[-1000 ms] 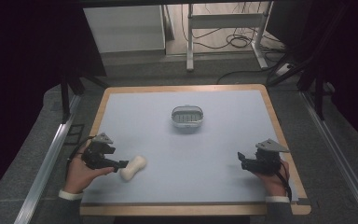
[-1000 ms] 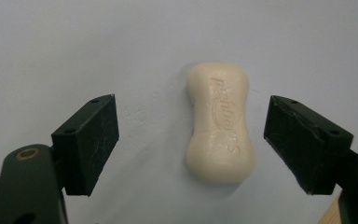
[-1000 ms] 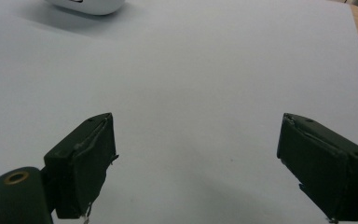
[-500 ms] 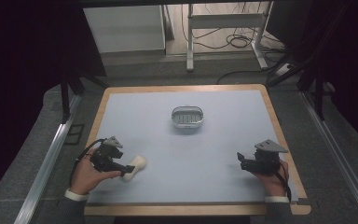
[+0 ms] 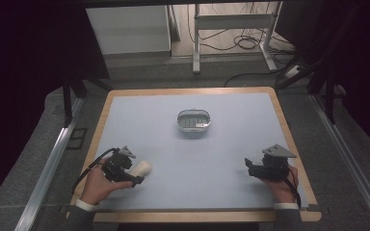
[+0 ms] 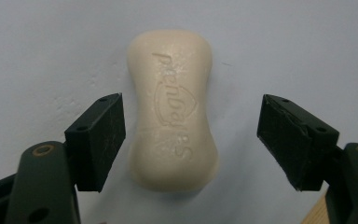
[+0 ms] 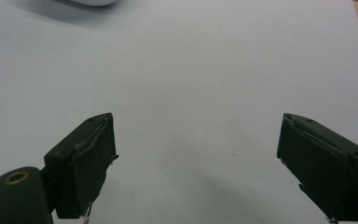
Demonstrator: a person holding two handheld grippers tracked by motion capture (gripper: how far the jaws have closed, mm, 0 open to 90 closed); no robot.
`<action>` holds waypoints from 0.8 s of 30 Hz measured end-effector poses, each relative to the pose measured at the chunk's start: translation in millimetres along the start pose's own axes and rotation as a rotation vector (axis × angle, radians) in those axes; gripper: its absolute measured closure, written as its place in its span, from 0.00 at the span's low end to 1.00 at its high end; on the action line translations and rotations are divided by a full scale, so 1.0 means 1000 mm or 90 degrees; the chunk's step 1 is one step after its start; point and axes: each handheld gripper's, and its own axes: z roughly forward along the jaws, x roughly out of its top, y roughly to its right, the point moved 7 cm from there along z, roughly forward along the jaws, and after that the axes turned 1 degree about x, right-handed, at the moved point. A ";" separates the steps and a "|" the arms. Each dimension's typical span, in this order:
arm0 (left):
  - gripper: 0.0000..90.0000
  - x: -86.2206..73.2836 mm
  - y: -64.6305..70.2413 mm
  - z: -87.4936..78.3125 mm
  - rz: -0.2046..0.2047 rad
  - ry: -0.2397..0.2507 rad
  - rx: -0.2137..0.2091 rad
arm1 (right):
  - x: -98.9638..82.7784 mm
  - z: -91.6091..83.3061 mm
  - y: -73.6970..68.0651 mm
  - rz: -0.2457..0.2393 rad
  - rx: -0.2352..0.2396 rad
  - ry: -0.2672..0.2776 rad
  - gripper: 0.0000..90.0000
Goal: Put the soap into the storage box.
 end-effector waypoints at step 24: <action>0.42 0.006 -0.008 0.026 -0.032 -0.044 0.034 | -0.002 0.003 -0.002 -0.014 -0.009 -0.010 0.13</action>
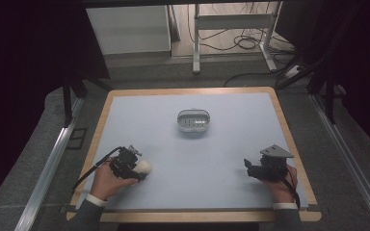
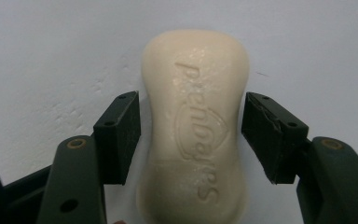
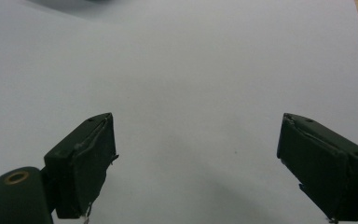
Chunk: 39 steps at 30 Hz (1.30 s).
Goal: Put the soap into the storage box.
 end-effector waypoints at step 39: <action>0.55 0.016 -0.005 -0.029 0.029 0.045 -0.013 | -0.002 0.002 0.002 0.003 -0.009 -0.006 0.13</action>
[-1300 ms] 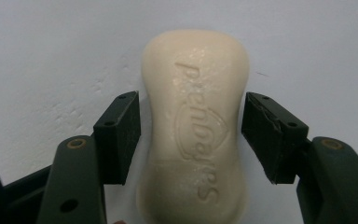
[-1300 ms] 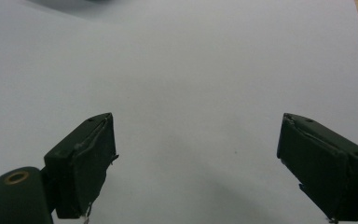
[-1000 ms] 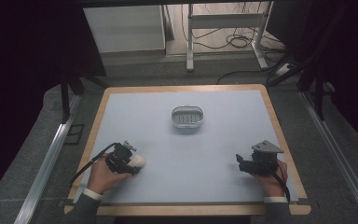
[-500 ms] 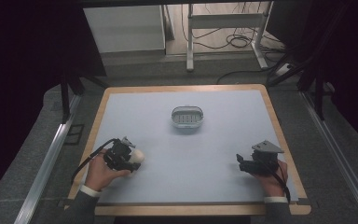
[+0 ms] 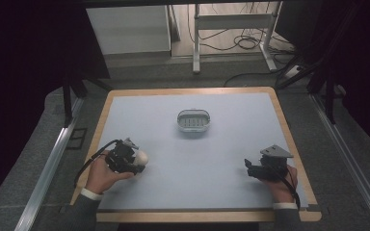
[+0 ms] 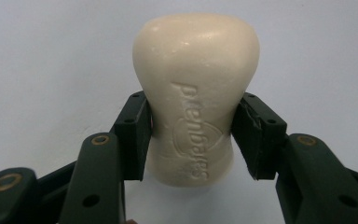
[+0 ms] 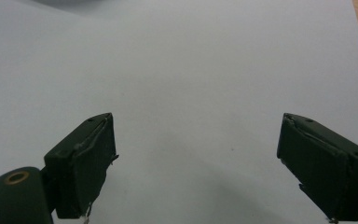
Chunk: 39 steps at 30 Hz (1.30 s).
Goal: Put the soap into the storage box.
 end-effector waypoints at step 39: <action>0.55 0.043 -0.020 -0.017 -0.007 0.066 -0.004 | -0.002 0.002 0.001 -0.002 -0.004 -0.007 0.13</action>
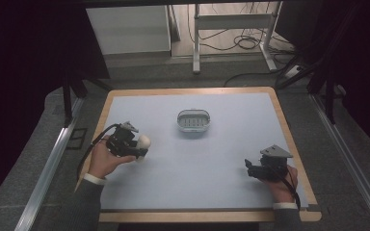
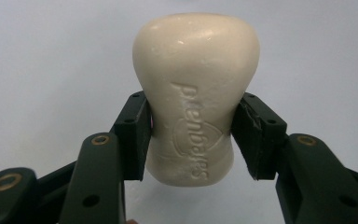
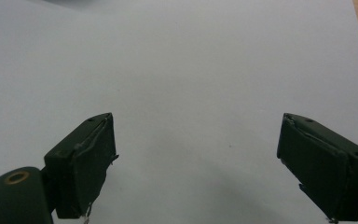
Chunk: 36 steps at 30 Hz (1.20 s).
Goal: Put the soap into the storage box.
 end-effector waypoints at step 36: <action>0.55 0.046 0.006 0.015 0.044 0.004 0.005 | -0.002 -0.001 0.004 0.011 -0.004 -0.002 0.13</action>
